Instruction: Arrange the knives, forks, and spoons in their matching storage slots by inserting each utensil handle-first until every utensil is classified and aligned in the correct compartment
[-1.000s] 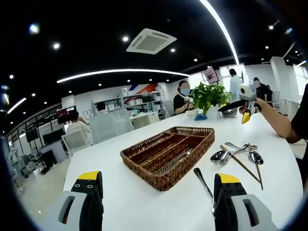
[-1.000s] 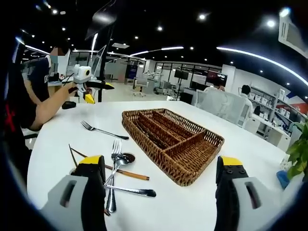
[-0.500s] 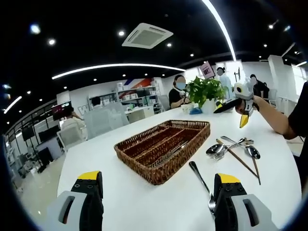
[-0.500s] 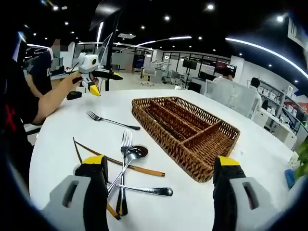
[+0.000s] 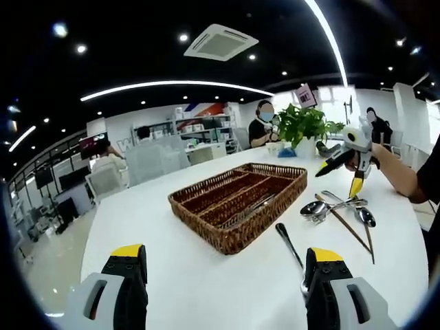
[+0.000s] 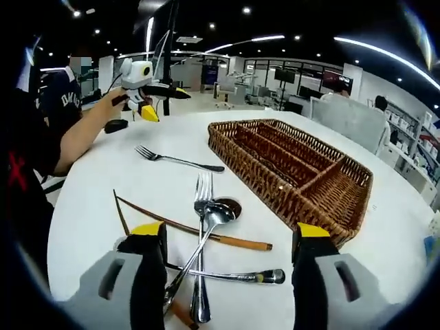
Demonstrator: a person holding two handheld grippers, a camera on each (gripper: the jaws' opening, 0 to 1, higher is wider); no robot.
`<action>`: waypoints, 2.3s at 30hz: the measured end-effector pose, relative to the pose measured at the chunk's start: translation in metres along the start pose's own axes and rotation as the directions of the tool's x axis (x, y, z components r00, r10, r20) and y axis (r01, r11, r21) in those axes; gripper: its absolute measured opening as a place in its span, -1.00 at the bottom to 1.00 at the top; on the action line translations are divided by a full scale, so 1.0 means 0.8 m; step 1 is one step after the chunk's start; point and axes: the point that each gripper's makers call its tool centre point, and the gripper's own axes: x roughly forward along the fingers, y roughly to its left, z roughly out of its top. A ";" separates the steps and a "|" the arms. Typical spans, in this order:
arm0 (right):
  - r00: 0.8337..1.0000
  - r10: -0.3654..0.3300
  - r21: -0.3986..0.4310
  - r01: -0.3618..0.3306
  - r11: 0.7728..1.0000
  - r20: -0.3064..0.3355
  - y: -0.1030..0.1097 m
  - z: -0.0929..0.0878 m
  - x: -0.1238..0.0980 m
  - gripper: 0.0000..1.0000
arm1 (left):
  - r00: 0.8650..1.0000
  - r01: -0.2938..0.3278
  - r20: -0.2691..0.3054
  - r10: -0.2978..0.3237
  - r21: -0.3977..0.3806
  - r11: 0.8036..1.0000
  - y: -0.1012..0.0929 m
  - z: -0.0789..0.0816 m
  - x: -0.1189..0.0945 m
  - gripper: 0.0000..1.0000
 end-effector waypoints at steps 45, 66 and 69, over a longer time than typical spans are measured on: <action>0.983 0.081 0.043 -0.075 0.996 -0.165 0.035 -0.044 0.028 -0.91 | 1.000 0.006 0.008 -0.006 0.014 1.000 -0.028 0.005 -0.006 1.00; 0.987 0.111 0.017 -0.109 0.994 -0.120 0.034 -0.034 0.019 -0.97 | 1.000 0.002 0.019 -0.002 0.015 1.000 -0.022 0.008 -0.006 1.00; 0.986 0.106 -0.002 -0.107 0.994 -0.129 0.035 -0.036 0.021 -0.98 | 1.000 0.002 0.019 -0.002 0.014 1.000 -0.020 0.007 -0.005 1.00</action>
